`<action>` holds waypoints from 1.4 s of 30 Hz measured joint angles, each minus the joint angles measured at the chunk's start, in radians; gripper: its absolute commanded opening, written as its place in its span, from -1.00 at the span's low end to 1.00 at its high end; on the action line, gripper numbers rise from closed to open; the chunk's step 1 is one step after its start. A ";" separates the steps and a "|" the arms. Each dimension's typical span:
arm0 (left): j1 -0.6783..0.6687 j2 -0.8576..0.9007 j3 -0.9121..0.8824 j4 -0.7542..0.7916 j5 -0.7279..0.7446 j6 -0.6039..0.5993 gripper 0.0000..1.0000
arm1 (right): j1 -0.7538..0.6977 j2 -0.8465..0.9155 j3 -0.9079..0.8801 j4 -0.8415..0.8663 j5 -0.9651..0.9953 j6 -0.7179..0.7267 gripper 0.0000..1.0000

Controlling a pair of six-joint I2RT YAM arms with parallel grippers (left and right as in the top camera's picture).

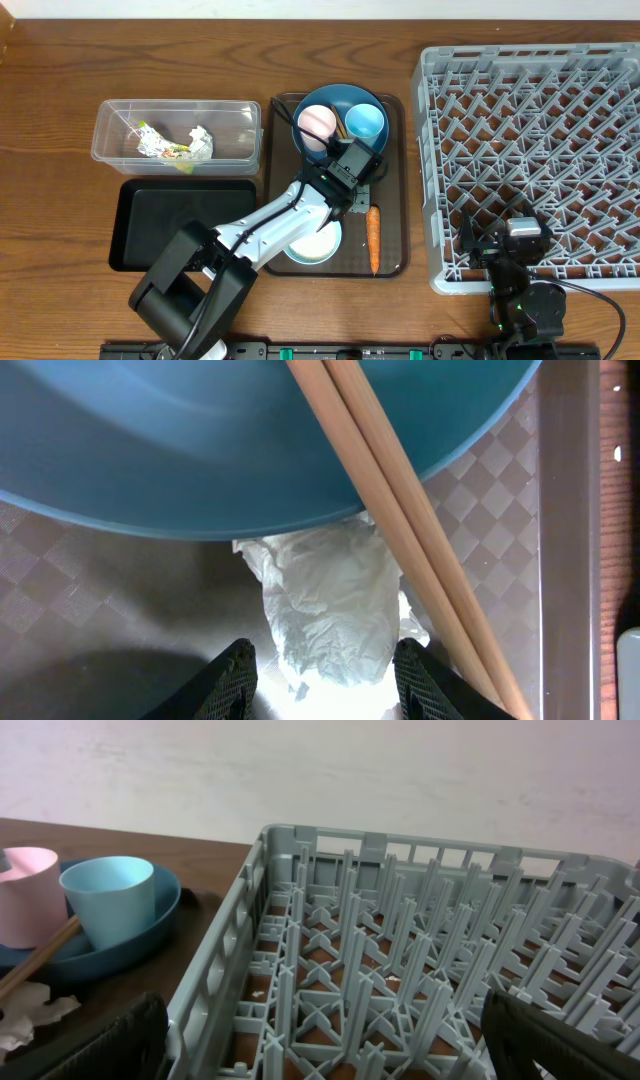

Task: Sort waste into correct bins and load items into the dishwasher rack
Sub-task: 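Reach the left gripper under the blue plate and grasp the white tissue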

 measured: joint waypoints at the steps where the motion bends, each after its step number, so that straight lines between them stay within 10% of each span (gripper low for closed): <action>1: 0.000 0.000 0.000 0.001 -0.001 0.000 -0.04 | 0.000 0.000 0.000 0.000 0.000 0.000 0.98; 11: 0.000 0.000 -0.028 0.032 -0.002 -0.003 0.08 | 0.000 0.000 0.000 0.000 0.000 0.000 0.99; 15: 0.000 0.000 -0.030 0.036 -0.003 -0.011 -0.26 | 0.000 0.000 0.000 0.000 0.000 0.000 0.98; 29: 0.000 0.010 -0.030 0.039 -0.002 -0.007 -0.35 | 0.000 0.000 0.000 0.000 0.000 0.000 0.99; 34: 0.000 0.038 -0.031 0.039 -0.003 -0.015 -0.88 | 0.000 0.000 0.000 0.000 0.000 0.000 0.98; 42: 0.000 0.027 -0.034 0.035 -0.002 -0.011 -0.88 | 0.000 0.000 0.000 0.000 0.000 0.000 0.98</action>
